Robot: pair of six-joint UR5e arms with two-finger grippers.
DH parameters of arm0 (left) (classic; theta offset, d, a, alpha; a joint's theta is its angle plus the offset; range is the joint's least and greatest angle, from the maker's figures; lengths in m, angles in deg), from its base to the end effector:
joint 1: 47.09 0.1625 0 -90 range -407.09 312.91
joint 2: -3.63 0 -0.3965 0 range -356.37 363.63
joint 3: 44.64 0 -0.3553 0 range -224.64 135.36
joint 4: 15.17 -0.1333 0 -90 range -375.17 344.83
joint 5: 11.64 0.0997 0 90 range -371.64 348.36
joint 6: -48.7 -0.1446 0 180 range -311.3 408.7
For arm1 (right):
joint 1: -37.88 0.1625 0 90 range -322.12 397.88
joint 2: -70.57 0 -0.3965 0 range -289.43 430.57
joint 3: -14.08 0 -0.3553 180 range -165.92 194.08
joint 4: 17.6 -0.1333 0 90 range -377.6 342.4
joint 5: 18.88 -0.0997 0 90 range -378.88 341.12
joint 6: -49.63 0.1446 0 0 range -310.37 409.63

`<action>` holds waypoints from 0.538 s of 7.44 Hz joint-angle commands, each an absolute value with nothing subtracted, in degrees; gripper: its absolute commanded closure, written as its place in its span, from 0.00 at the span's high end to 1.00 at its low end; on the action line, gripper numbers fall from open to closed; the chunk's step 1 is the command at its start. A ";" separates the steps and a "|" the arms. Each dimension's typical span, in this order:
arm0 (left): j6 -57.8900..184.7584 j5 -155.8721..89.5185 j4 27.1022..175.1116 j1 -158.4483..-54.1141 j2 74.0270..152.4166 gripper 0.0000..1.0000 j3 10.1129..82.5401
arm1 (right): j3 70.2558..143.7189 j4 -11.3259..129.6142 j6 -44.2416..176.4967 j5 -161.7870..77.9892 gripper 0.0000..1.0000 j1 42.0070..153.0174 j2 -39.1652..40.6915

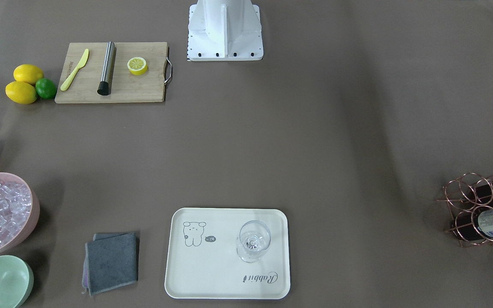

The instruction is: Take tea from basket to plate

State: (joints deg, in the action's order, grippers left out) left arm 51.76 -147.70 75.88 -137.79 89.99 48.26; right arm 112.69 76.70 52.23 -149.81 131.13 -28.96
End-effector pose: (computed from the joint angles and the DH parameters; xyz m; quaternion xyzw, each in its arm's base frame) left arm -0.0344 -0.4300 0.6626 -0.0056 0.3912 -0.0291 0.9198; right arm 0.0600 -0.3762 0.6771 -0.0407 -0.3495 0.0637 0.9339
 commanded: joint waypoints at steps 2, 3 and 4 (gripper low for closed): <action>51.51 -147.61 76.93 -137.96 89.50 0.98 48.26 | 112.78 76.70 52.26 -149.22 1.00 131.13 -28.92; 51.52 -147.61 76.94 -137.96 89.58 0.98 48.26 | 112.69 76.70 52.18 -149.22 1.00 131.13 -28.92; 51.52 -147.61 76.94 -137.96 89.67 0.98 48.34 | 112.69 76.70 52.09 -149.22 1.00 131.13 -29.01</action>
State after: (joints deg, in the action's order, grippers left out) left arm 51.50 -147.62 76.82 -137.95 89.57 48.27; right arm 112.72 76.70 52.22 -149.23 131.13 -28.92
